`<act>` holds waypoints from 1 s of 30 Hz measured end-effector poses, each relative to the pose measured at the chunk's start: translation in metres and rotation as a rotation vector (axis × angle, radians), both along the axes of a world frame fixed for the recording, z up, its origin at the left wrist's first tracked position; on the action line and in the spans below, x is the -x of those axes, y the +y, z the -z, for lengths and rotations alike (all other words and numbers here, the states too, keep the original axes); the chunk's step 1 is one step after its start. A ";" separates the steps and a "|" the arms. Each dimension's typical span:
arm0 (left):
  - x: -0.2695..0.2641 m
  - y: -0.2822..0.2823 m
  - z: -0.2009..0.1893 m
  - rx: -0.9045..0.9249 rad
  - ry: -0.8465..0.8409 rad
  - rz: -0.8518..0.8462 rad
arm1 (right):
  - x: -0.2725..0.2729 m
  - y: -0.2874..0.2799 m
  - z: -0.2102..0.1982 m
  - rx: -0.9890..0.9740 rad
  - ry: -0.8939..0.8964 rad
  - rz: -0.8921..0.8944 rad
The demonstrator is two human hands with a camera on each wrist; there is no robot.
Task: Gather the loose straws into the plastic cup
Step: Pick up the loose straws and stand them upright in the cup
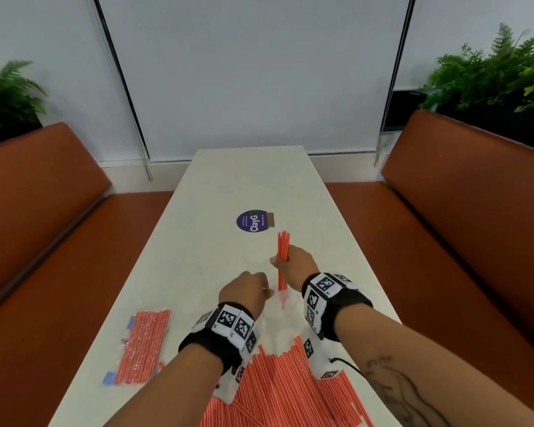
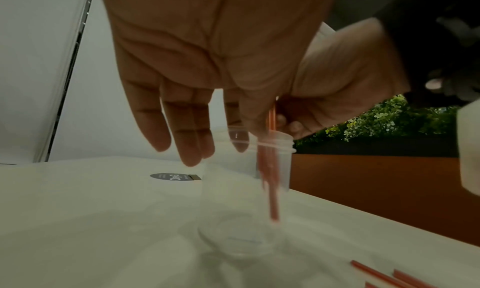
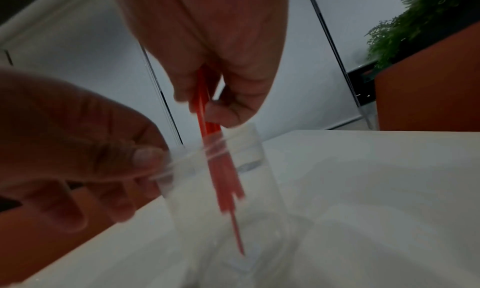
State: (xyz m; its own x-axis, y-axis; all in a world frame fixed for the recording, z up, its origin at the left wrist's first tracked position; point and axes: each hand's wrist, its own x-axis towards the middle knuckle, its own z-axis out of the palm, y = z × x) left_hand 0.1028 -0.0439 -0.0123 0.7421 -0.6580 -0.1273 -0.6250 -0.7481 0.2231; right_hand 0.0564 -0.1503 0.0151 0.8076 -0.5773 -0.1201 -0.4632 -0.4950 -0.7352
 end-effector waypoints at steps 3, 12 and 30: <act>-0.001 0.002 0.001 -0.006 0.008 0.008 | -0.003 -0.002 -0.005 0.102 0.162 -0.041; 0.009 0.016 -0.019 0.019 0.090 -0.028 | 0.077 -0.022 -0.035 0.252 0.642 -0.097; 0.103 0.034 0.031 -0.189 0.346 0.111 | 0.119 0.031 0.058 0.245 0.817 -0.210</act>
